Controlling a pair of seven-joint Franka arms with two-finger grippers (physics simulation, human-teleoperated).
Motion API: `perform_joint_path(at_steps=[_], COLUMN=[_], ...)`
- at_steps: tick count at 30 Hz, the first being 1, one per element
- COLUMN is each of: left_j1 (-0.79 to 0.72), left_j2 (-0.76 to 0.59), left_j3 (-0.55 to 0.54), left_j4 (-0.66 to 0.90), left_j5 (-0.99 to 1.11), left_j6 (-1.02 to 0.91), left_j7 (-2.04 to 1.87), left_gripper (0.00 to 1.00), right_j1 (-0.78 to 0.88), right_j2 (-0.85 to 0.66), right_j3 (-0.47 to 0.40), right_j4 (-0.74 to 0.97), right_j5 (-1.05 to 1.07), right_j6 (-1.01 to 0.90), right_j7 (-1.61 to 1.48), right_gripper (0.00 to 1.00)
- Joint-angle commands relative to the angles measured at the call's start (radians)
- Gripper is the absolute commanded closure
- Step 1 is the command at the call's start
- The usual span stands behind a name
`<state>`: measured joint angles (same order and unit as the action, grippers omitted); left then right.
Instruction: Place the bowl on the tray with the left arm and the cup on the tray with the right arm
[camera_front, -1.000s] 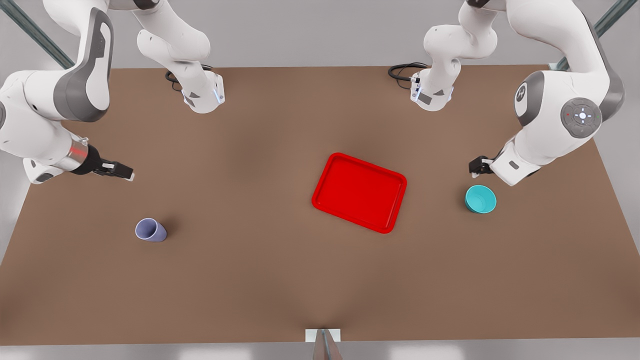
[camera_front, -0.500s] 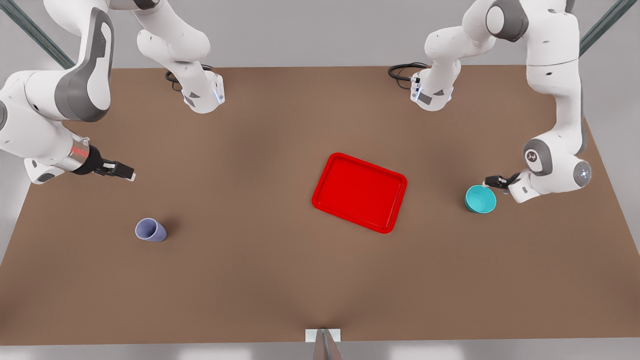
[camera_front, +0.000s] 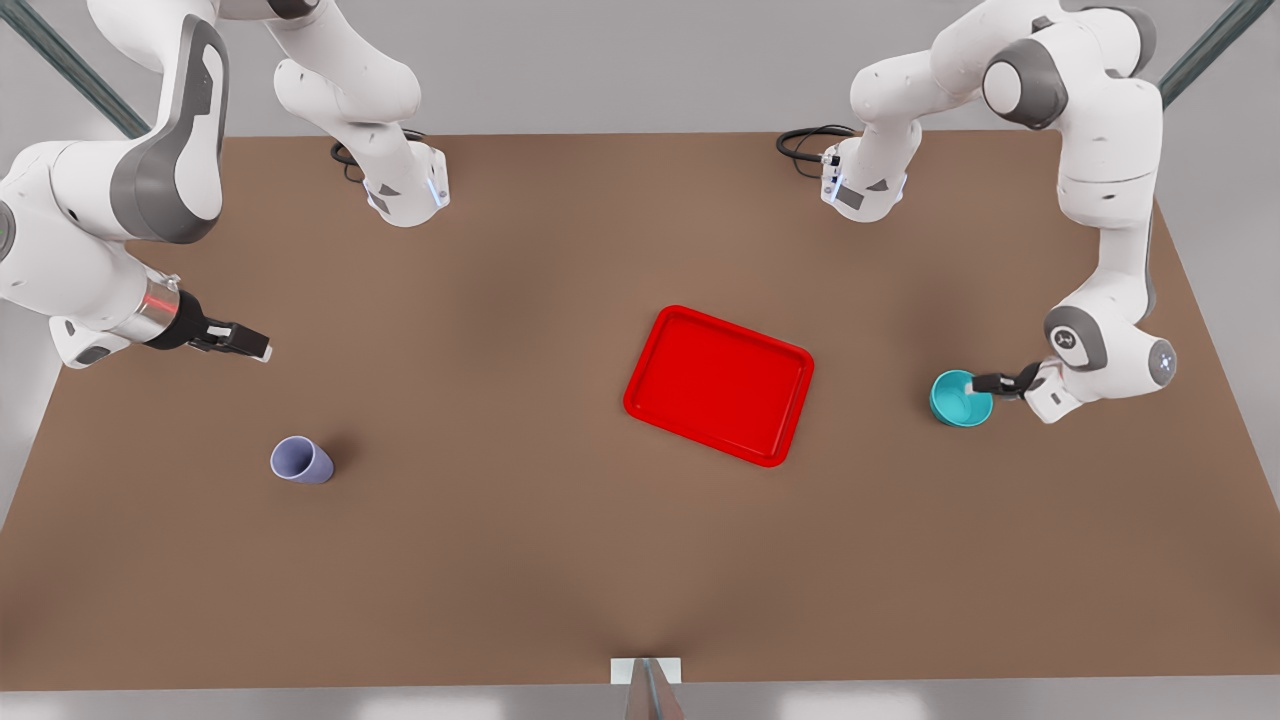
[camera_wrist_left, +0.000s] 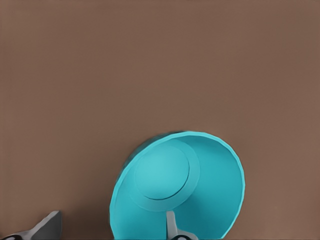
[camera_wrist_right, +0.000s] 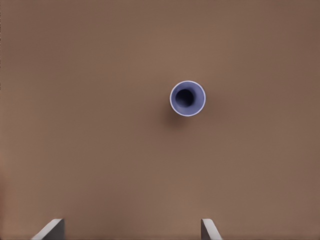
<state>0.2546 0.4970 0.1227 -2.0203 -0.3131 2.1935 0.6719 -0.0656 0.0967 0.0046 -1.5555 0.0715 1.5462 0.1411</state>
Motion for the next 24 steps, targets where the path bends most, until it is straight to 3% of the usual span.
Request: perform_joint_path(at_steps=[1, 2, 6, 10, 13, 17, 24], left_j1=[0.0, 0.0, 0.0, 0.0, 0.0, 0.0, 0.0], left_j2=[0.0, 0.0, 0.005, 0.023, 0.026, 0.037, 0.017], left_j3=[0.0, 0.0, -0.002, -0.003, -0.003, -0.003, -0.009], left_j4=[0.0, 0.002, 0.0, 0.002, 0.002, 0.009, 0.025], left_j5=[0.002, 0.002, 0.003, -0.001, 0.0, -0.008, -0.017], left_j6=[0.0, 0.0, -0.001, 0.002, 0.006, 0.006, -0.015], left_j7=[0.0, 0.0, 0.0, -0.002, -0.003, -0.014, -0.055], left_gripper=[0.0, 0.01, 0.31, 0.4, 0.61, 0.78, 0.79], right_j1=[0.0, 0.0, 0.0, 0.0, 0.0, 0.0, 0.001], right_j2=[0.0, 0.0, 0.0, 0.0, 0.0, 0.0, 0.0], right_j3=[0.002, 0.0, 0.0, 0.0, 0.002, 0.002, 0.002], right_j4=[0.0, 0.0, 0.0, 0.0, 0.0, 0.0, 0.002], right_j5=[0.001, 0.001, 0.001, 0.001, 0.001, 0.001, 0.001], right_j6=[0.0, 0.0, 0.0, 0.0, 0.0, 0.0, 0.0], right_j7=[0.0, 0.0, 0.0, 0.0, 0.0, 0.0, 0.0], right_gripper=[0.0, 0.0, 0.0, 0.0, 0.0, 0.0, 0.0])
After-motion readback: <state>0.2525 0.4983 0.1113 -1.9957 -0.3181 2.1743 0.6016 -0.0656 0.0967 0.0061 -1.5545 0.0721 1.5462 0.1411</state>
